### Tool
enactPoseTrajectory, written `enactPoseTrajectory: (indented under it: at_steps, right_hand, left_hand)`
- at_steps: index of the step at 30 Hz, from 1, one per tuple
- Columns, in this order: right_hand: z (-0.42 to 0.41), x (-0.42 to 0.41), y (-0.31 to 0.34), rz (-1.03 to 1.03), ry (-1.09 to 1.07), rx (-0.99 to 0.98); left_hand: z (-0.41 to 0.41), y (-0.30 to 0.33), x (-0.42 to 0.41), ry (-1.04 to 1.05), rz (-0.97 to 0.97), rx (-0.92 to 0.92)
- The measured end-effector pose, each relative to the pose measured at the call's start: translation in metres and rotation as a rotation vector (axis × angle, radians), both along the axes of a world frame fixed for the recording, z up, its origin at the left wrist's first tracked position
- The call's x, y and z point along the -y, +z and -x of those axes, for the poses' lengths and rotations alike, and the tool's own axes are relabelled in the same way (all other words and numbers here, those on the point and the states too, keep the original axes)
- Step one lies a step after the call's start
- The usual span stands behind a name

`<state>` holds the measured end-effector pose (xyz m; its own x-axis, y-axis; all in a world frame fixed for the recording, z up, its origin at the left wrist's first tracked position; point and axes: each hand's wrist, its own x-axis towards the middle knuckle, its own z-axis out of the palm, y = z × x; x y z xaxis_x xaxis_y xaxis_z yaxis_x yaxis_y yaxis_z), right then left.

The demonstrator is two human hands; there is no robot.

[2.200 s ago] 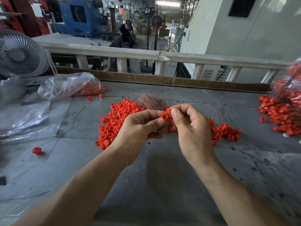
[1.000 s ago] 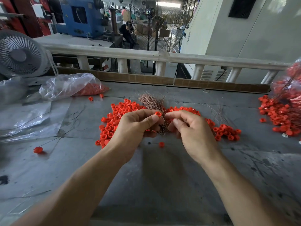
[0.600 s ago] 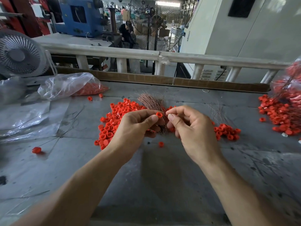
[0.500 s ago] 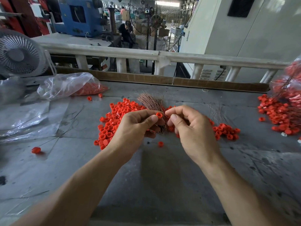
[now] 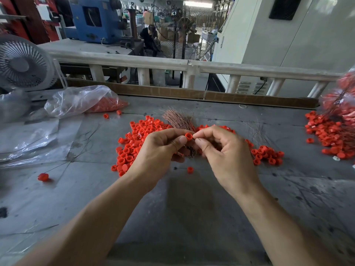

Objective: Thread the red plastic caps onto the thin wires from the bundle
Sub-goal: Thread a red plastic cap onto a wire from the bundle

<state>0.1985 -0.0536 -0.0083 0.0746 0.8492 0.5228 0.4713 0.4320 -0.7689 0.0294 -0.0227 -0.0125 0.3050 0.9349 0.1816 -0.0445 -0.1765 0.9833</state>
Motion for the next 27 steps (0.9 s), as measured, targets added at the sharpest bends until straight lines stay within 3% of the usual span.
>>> enactPoseTrajectory:
  at_steps: [13,27]
  right_hand:
    - [0.0017,0.0041,0.0010,-0.004,-0.070,0.101]
    - [0.0007,0.0003,-0.0024,0.006,-0.100,0.067]
  left_hand:
    - [-0.0009,0.0017,0.0010,0.057,0.009,0.024]
    - [-0.0023,0.0075,0.0042,0.063,0.064,0.073]
